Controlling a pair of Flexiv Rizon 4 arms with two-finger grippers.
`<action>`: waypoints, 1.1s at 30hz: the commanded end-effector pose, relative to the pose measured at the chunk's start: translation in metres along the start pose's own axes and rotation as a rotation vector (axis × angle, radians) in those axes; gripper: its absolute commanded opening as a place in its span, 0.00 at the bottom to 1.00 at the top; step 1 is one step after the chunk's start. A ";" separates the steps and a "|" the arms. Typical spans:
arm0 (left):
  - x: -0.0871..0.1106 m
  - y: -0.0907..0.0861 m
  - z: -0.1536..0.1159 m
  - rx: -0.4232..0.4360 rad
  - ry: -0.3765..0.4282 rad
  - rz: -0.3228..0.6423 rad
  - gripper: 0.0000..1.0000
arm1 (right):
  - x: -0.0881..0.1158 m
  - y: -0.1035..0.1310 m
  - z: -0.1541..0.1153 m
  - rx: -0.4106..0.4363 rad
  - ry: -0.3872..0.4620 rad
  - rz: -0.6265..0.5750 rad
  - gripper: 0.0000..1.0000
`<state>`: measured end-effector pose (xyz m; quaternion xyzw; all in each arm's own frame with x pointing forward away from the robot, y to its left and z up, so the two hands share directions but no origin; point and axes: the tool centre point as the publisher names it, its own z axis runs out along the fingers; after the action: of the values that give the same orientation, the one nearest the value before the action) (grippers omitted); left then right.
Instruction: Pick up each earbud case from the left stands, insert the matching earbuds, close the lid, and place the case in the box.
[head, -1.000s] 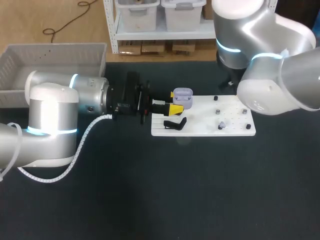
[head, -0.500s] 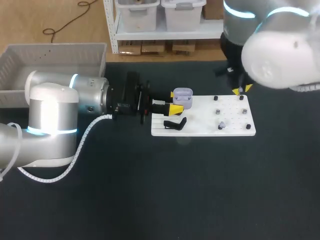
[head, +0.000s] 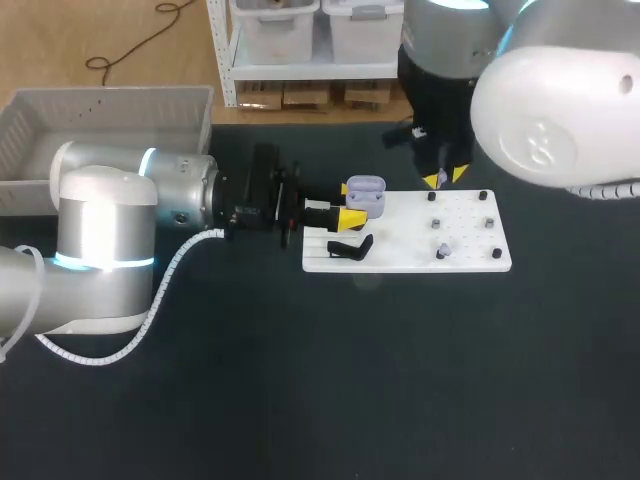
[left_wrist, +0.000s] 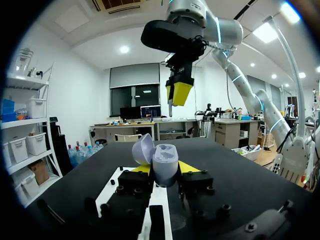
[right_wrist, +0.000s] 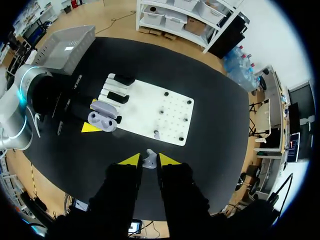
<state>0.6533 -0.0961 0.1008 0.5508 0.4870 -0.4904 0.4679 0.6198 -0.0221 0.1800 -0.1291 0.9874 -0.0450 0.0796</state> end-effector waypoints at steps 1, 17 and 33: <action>0.000 -0.002 0.000 -0.007 -0.001 0.003 0.00 | 0.003 -0.002 0.001 -0.003 -0.013 0.001 0.00; 0.000 -0.002 0.000 -0.007 -0.001 0.003 0.00 | -0.008 0.016 -0.005 0.067 -0.052 0.094 0.00; 0.000 -0.002 0.000 -0.007 -0.001 0.003 0.00 | -0.016 0.032 -0.004 -0.062 0.072 0.604 0.00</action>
<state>0.6533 -0.0961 0.1008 0.5508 0.4871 -0.4903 0.4679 0.6263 0.0186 0.1816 0.1371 0.9885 -0.0244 0.0593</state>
